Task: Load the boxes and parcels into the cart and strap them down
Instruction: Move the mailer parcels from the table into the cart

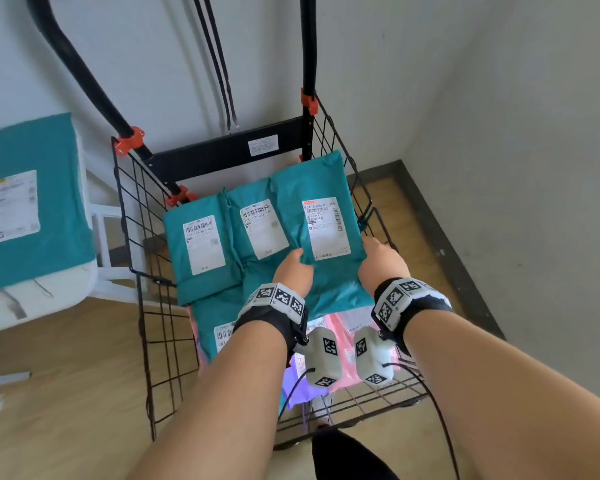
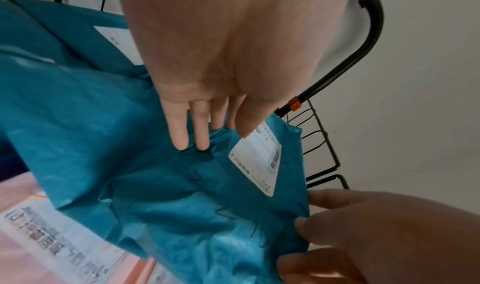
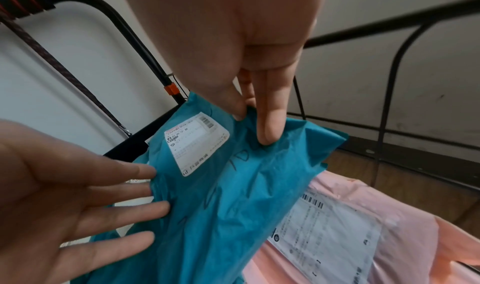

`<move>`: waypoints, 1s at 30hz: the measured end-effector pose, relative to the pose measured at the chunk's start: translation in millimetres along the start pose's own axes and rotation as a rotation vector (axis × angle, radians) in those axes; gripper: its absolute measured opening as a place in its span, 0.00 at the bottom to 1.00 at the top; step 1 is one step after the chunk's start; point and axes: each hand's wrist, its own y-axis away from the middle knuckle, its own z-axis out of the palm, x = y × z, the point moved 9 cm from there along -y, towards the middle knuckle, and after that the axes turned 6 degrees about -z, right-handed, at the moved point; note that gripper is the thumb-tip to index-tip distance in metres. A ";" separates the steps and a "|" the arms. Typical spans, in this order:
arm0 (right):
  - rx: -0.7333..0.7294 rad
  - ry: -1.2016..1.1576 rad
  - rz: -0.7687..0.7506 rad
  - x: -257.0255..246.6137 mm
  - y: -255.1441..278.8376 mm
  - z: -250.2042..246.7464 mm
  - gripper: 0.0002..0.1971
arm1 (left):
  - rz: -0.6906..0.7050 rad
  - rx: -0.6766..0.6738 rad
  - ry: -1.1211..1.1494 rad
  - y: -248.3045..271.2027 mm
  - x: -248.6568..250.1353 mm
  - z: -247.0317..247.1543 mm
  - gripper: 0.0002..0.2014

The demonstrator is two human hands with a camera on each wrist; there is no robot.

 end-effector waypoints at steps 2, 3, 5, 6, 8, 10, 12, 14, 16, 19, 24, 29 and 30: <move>-0.033 0.003 0.033 5.4 -9.1 7.8 0.28 | -0.033 -0.088 0.038 -5.9 -1.2 13.6 0.28; -0.051 0.011 0.049 8.2 -13.0 11.7 0.29 | -0.031 -0.127 0.049 -9.1 -1.2 20.1 0.28; -0.079 0.022 0.066 12.0 -17.7 17.9 0.31 | 0.013 -0.155 -0.048 -13.0 3.1 27.7 0.26; -0.085 0.019 0.067 12.7 -19.1 19.6 0.32 | 0.034 -0.139 -0.100 -14.6 4.6 27.1 0.24; -0.087 0.013 0.040 9.8 -22.4 21.3 0.35 | 0.069 -0.033 -0.168 -19.8 6.1 15.4 0.22; -0.061 0.016 -0.019 3.6 -27.5 20.1 0.36 | 0.116 0.106 -0.177 -22.1 7.7 -4.8 0.21; -0.020 0.039 -0.099 -6.1 -38.3 17.7 0.33 | 0.128 0.215 -0.138 -26.0 7.2 -25.9 0.20; -0.007 0.089 -0.172 -16.2 -49.4 18.8 0.32 | 0.148 0.272 -0.179 -31.5 6.7 -38.5 0.21; -0.047 0.134 -0.229 -26.7 -61.1 25.0 0.37 | 0.150 0.281 -0.290 -39.0 3.3 -42.9 0.24; -0.126 0.228 -0.317 -45.5 -78.1 40.0 0.43 | 0.103 0.246 -0.470 -49.2 -5.5 -40.4 0.30; -0.251 0.316 -0.341 -55.5 -101.0 67.5 0.48 | 0.088 0.184 -0.591 -64.2 -11.0 -26.2 0.29; -0.277 0.302 -0.271 -44.6 -115.4 85.2 0.53 | 0.130 0.196 -0.595 -73.1 -18.3 -19.4 0.31; -0.274 0.297 -0.266 -43.2 -116.8 86.8 0.55 | 0.138 0.199 -0.587 -73.0 -19.9 -18.7 0.32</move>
